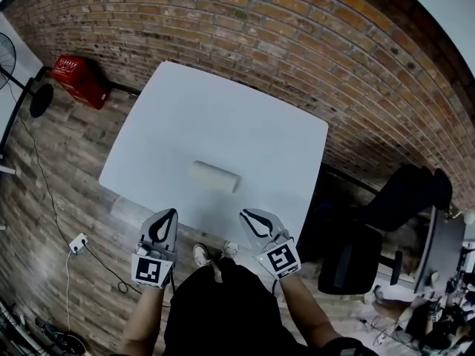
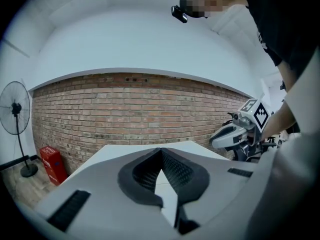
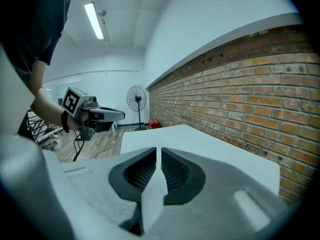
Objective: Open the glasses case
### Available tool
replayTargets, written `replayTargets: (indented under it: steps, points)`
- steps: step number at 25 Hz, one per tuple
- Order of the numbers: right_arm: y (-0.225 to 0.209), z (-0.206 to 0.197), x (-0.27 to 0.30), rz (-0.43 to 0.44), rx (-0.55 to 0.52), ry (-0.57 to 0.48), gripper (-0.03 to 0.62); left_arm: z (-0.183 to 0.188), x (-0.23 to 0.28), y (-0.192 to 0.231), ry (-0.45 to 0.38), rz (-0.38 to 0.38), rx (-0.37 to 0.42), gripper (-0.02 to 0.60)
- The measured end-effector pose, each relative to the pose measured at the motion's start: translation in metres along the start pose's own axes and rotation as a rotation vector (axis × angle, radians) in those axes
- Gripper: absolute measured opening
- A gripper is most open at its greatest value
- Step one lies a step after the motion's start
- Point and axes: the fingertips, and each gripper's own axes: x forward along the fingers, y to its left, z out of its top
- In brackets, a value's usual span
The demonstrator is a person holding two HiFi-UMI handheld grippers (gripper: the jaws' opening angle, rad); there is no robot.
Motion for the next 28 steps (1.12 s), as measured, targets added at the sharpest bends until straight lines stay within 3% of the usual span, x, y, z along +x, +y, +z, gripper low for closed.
replayTargets:
  steps: [5, 11, 22, 28]
  points:
    - [-0.010, -0.026, 0.023, 0.015, 0.046, 0.044, 0.029, -0.015, 0.013, 0.006, 0.025, -0.002, -0.008, 0.002]
    - [-0.025, -0.062, 0.056, 0.018, -0.008, 0.105, 0.075, -0.037, 0.029, 0.008, 0.048, -0.020, -0.004, 0.002]
    - [-0.044, -0.107, 0.101, 0.077, -0.161, 0.197, 0.193, -0.071, 0.059, 0.014, 0.100, -0.065, 0.043, 0.002]
    - [-0.050, -0.125, 0.116, 0.091, -0.320, 0.246, 0.262, -0.084, 0.073, 0.024, 0.117, -0.070, 0.069, 0.002]
